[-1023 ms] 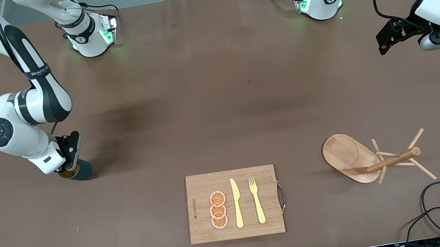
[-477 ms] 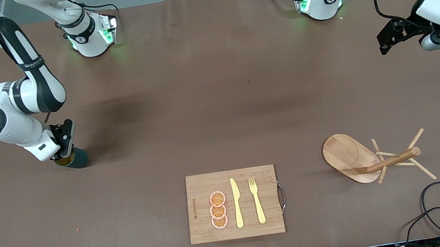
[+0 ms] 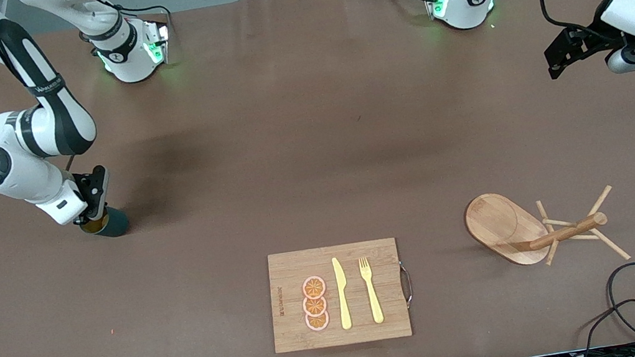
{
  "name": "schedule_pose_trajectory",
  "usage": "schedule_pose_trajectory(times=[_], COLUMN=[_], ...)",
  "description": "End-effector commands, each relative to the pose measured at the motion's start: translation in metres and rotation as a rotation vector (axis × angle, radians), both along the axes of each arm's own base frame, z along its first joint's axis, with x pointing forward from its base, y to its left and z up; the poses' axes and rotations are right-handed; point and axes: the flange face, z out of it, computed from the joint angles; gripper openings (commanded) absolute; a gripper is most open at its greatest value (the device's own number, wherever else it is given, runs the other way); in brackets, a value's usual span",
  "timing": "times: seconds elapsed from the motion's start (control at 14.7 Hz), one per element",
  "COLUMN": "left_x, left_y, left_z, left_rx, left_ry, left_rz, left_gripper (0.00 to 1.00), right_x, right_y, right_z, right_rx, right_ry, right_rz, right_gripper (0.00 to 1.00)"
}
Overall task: Transfer cup from left to right arm and place
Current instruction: 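Carry the mug with the right gripper away from the cutting board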
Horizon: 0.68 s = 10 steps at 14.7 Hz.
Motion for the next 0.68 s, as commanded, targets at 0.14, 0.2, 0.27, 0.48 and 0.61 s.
schedule_pose_trajectory(times=[0.14, 0.2, 0.27, 0.48, 0.61], left_x=[-0.003, -0.003, -0.003, -0.002, -0.002], left_y=[0.003, 0.003, 0.003, 0.007, 0.008], left_z=[0.005, 0.005, 0.005, 0.005, 0.005], left_rx=[0.017, 0.015, 0.015, 0.010, 0.008], left_ry=[-0.010, -0.010, -0.010, -0.011, -0.011], left_rz=[-0.022, -0.022, -0.022, -0.016, -0.015], left_gripper=[1.00, 1.00, 1.00, 1.00, 1.00], right_x=[-0.013, -0.014, -0.015, -0.015, -0.006], right_y=[-0.004, -0.004, -0.004, 0.001, 0.006], right_z=[0.008, 0.008, 0.011, 0.038, 0.063], right_rx=[-0.006, -0.006, -0.007, -0.016, -0.029], right_ry=[-0.003, 0.006, 0.017, 0.058, 0.094], right_rz=[0.014, 0.013, 0.005, -0.055, -0.113], right_gripper=[1.00, 1.00, 1.00, 1.00, 1.00])
